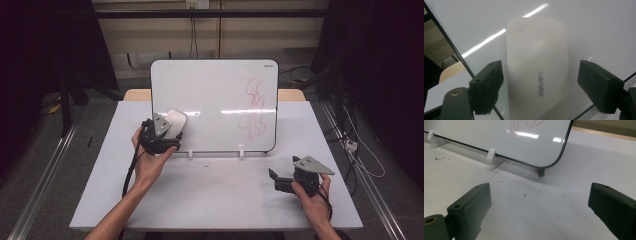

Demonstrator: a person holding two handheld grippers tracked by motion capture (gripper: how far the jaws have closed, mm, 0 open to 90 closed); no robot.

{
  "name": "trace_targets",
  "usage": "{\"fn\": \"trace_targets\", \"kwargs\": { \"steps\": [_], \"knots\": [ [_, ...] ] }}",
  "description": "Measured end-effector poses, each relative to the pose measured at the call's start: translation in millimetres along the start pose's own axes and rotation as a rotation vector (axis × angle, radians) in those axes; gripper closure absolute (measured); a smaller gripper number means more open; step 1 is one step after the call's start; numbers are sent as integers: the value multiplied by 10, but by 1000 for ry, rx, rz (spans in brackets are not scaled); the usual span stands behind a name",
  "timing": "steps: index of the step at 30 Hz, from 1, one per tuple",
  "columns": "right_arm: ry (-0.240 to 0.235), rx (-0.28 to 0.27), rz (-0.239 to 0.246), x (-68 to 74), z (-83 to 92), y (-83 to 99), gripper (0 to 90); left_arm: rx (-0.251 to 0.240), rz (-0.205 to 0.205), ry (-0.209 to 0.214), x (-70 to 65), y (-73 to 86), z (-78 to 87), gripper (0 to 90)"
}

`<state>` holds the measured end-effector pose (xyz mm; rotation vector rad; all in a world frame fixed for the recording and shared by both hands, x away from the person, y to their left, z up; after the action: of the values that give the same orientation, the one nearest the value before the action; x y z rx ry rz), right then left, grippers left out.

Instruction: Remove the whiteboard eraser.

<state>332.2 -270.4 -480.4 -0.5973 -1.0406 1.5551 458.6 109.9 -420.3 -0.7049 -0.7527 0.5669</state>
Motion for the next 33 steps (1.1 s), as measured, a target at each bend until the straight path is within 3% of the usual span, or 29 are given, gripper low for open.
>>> {"fn": "trace_targets", "kwargs": {
  "steps": [4,12,23,33],
  "knots": [
    [3,0,3,-1,-2,-1,44,11,-26,2,-26,14,-29,225],
    [2,7,7,10,-27,2,46,31,-14,-22,-29,14,-82,289],
    [1,5,11,18,-35,-4,46,53,-26,-38,-41,13,-98,294],
    [1,7,14,10,-23,1,48,66,-11,-35,-44,15,-95,299]
  ]
}}
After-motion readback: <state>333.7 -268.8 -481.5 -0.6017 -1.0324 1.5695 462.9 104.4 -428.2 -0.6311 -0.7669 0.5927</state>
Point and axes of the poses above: each handheld gripper's, and its own axes: z roughly backward along the jaws, y roughly out of its underside, x roughly to its left, the point moved 5 cm from there along -z, roughly forward along the jaws, and after that the axes turned 11 degrees about -z, right-handed, at the moved point
